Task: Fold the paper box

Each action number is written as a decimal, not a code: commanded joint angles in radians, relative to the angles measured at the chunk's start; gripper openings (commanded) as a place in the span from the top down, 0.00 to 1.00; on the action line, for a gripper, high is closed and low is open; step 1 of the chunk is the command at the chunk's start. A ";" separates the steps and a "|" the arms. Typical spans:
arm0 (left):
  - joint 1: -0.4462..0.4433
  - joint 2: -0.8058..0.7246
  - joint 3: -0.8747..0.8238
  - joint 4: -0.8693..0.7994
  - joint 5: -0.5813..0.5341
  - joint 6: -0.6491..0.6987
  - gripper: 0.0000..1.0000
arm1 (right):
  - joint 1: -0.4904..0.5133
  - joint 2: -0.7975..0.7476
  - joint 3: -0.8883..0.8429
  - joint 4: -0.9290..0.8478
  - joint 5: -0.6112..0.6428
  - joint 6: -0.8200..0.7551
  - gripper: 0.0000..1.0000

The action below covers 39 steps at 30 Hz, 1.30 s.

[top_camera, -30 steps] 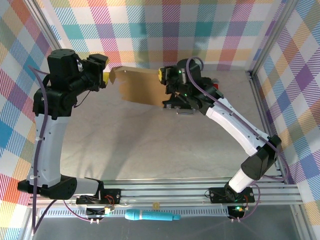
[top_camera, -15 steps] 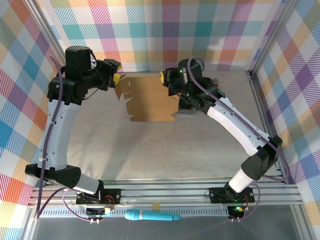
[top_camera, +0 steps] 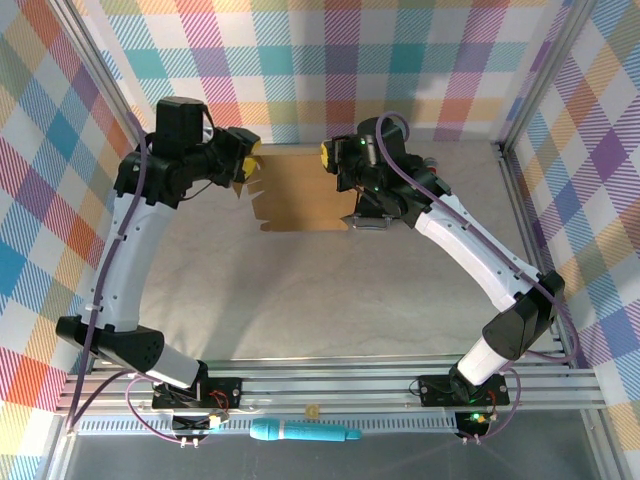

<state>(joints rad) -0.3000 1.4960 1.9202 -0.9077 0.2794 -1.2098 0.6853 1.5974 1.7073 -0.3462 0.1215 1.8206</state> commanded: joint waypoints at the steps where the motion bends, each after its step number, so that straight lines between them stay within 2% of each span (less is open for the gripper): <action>1: -0.011 0.010 -0.009 0.010 0.011 0.018 0.64 | -0.007 -0.014 -0.002 0.008 -0.020 0.003 1.00; 3: -0.011 0.013 -0.011 0.019 0.006 0.017 0.71 | -0.008 -0.014 -0.001 0.008 -0.023 0.004 1.00; 7: -0.011 0.018 -0.010 0.013 -0.003 0.016 0.98 | -0.012 -0.019 -0.006 0.004 -0.020 0.002 1.00; 10: -0.010 0.013 -0.008 0.004 -0.013 0.027 1.00 | -0.021 -0.028 -0.013 -0.003 -0.022 -0.008 1.00; 11: -0.008 0.011 -0.007 0.007 -0.014 0.031 0.99 | -0.023 -0.032 -0.017 -0.003 -0.023 -0.014 1.00; 12: -0.006 0.007 -0.004 0.014 -0.011 0.040 0.88 | -0.027 -0.039 -0.020 -0.008 -0.023 -0.024 1.00; 13: -0.001 0.002 0.000 0.025 -0.004 0.050 0.72 | -0.030 -0.047 -0.019 -0.024 -0.023 -0.039 1.00; 16: 0.018 -0.025 0.018 0.041 -0.008 0.097 0.45 | -0.039 -0.088 -0.026 -0.072 -0.023 -0.089 1.00; 18: 0.031 -0.049 0.035 0.023 -0.042 0.145 0.37 | -0.043 -0.126 -0.030 -0.124 -0.021 -0.125 1.00; 21: 0.065 -0.103 0.004 0.004 -0.093 0.184 0.35 | -0.043 -0.199 -0.040 -0.222 -0.001 -0.163 1.00; 26: 0.102 -0.171 -0.089 0.011 -0.127 0.196 0.38 | -0.043 -0.317 -0.045 -0.371 0.062 -0.138 1.00; 32: 0.104 -0.158 -0.118 -0.004 -0.118 0.193 0.40 | -0.044 -0.304 0.055 -0.555 0.060 -0.013 1.00; 35: 0.104 -0.135 -0.115 -0.029 -0.111 0.191 0.41 | -0.081 -0.245 0.048 -0.558 -0.023 0.052 1.00; 39: 0.104 -0.110 -0.147 -0.021 -0.062 0.207 0.45 | -0.181 -0.129 -0.014 -0.412 -0.114 0.028 1.00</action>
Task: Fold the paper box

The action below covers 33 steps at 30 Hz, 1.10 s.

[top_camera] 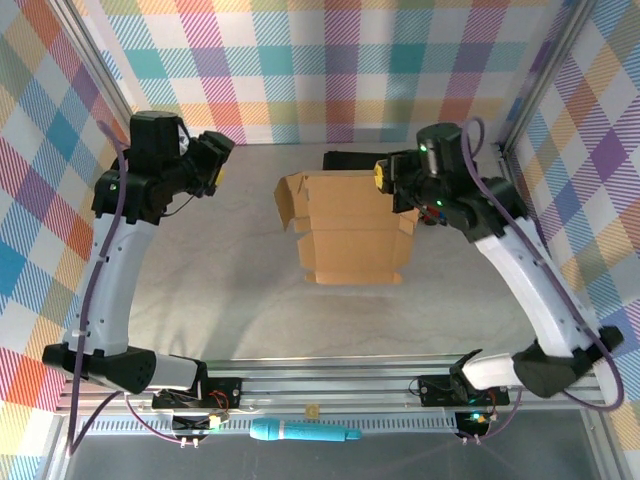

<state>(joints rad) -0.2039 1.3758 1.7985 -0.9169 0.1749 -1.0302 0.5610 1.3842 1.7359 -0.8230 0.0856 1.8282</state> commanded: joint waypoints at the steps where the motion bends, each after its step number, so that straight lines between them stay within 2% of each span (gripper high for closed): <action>1: 0.008 0.011 -0.046 0.006 0.063 0.047 0.47 | -0.086 0.124 -0.073 0.159 -0.121 -0.003 1.00; 4: 0.006 0.007 -0.113 0.025 0.110 0.142 0.52 | -0.150 0.234 -0.112 0.367 -0.212 -0.080 1.00; 7: -0.013 -0.032 -0.237 0.084 0.175 0.261 0.62 | -0.188 0.317 -0.128 0.495 -0.324 -0.081 1.00; 10: -0.081 -0.085 -0.394 0.182 0.204 0.351 0.68 | -0.190 0.337 -0.124 0.496 -0.339 -0.086 1.00; 13: -0.188 -0.091 -0.533 0.234 0.148 0.428 0.67 | -0.191 0.340 -0.124 0.453 -0.331 -0.095 1.00; 18: -0.252 -0.035 -0.681 0.392 0.084 0.432 0.65 | -0.191 0.338 -0.133 0.424 -0.332 -0.087 1.00; 24: -0.253 0.077 -0.763 0.619 0.015 0.505 0.58 | -0.199 0.335 -0.128 0.399 -0.330 -0.094 1.00; 29: -0.252 0.194 -0.774 0.772 -0.008 0.653 0.54 | -0.215 0.341 -0.098 0.358 -0.338 -0.091 1.00; 33: -0.229 0.210 -0.829 0.890 -0.029 0.755 0.54 | -0.233 0.361 -0.030 0.279 -0.374 -0.089 1.00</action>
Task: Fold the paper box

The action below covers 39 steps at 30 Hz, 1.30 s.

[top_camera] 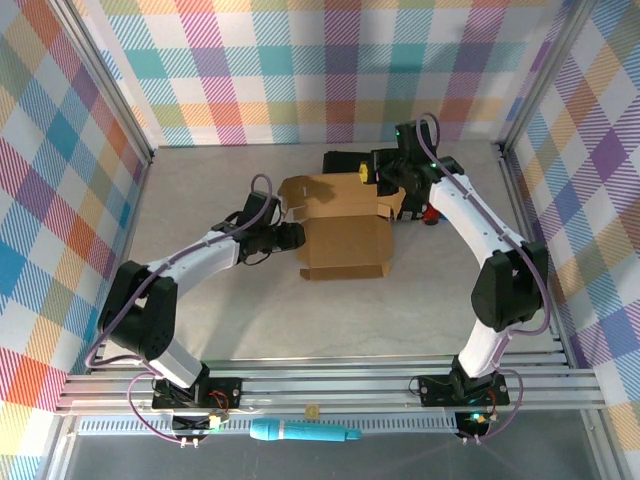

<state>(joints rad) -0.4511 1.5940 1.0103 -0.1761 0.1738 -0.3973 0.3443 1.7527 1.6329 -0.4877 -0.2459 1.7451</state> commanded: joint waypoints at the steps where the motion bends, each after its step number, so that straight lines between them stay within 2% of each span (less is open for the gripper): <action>1: 0.034 -0.023 -0.064 0.185 -0.013 0.125 0.54 | -0.022 -0.006 0.087 -0.071 -0.050 -0.010 1.00; 6: 0.115 -0.155 -0.167 0.313 0.151 0.145 0.53 | -0.053 -0.047 0.127 -0.140 -0.081 -0.018 1.00; 10: 0.134 -0.146 -0.171 0.312 0.229 0.169 0.55 | -0.063 -0.100 0.133 -0.150 -0.090 0.016 1.00; 12: 0.202 -0.133 -0.176 0.371 0.247 0.051 0.59 | -0.068 -0.125 0.160 -0.178 -0.093 0.013 1.00; 14: 0.294 -0.089 -0.180 0.503 0.338 -0.142 0.63 | -0.074 -0.146 0.175 -0.196 -0.101 0.008 1.00; 16: 0.351 -0.004 -0.128 0.564 0.429 -0.315 0.70 | -0.077 -0.169 0.173 -0.195 -0.105 0.007 1.00; 19: 0.359 0.144 0.018 0.547 0.572 -0.510 0.78 | -0.080 -0.187 0.164 -0.179 -0.125 0.014 1.00; 21: 0.338 0.183 0.037 0.690 0.619 -0.632 0.79 | -0.081 -0.190 0.161 -0.176 -0.126 0.020 1.00; 26: 0.292 0.192 0.031 0.788 0.618 -0.706 0.79 | -0.088 -0.186 0.154 -0.138 -0.127 0.048 1.00; 31: 0.261 0.231 0.009 1.005 0.580 -0.846 0.76 | -0.090 -0.180 0.152 -0.129 -0.132 0.055 1.00; 39: 0.213 0.179 -0.014 0.974 0.542 -0.824 0.75 | -0.091 -0.173 0.126 -0.088 -0.121 0.076 1.00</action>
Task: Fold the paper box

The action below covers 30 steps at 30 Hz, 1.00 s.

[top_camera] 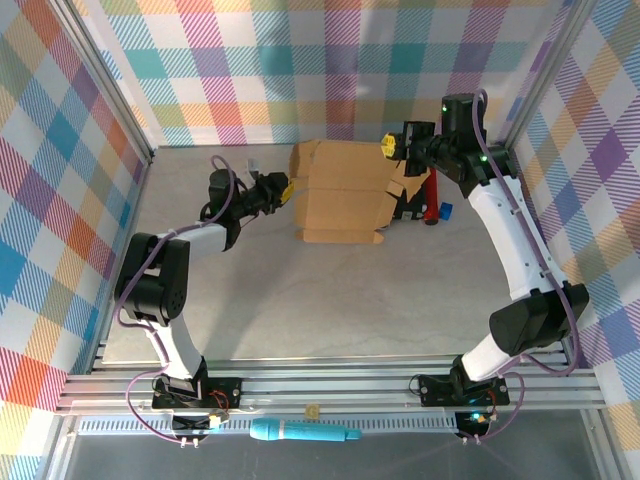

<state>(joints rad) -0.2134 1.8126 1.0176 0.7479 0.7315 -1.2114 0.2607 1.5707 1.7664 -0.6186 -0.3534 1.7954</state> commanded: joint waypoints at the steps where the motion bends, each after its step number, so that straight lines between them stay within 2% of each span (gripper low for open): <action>1: -0.031 -0.047 -0.029 0.043 -0.022 -0.003 0.75 | -0.007 0.011 -0.012 0.052 -0.014 0.028 1.00; 9: -0.092 -0.139 -0.073 -0.043 -0.109 0.064 0.76 | -0.008 0.023 -0.031 0.084 -0.031 0.044 1.00; 11: -0.111 -0.183 -0.058 -0.156 -0.150 0.138 0.75 | -0.008 0.024 -0.035 0.085 -0.037 0.044 1.00; 16: -0.193 -0.273 0.023 -0.532 -0.299 0.440 0.67 | -0.008 0.019 -0.057 0.092 -0.042 0.051 1.00; 20: -0.227 -0.269 0.071 -0.671 -0.368 0.597 0.65 | -0.008 0.018 -0.057 0.088 -0.054 0.050 1.00; 24: -0.235 -0.284 0.075 -0.697 -0.421 0.692 0.61 | -0.008 0.014 -0.064 0.085 -0.066 0.051 1.00; 30: -0.240 -0.250 0.109 -0.709 -0.397 0.758 0.62 | -0.008 0.011 -0.066 0.074 -0.076 0.040 1.00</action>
<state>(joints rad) -0.4431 1.5639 1.0729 0.0521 0.3367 -0.5385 0.2447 1.5894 1.7107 -0.5358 -0.3916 1.8286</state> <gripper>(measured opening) 0.387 0.071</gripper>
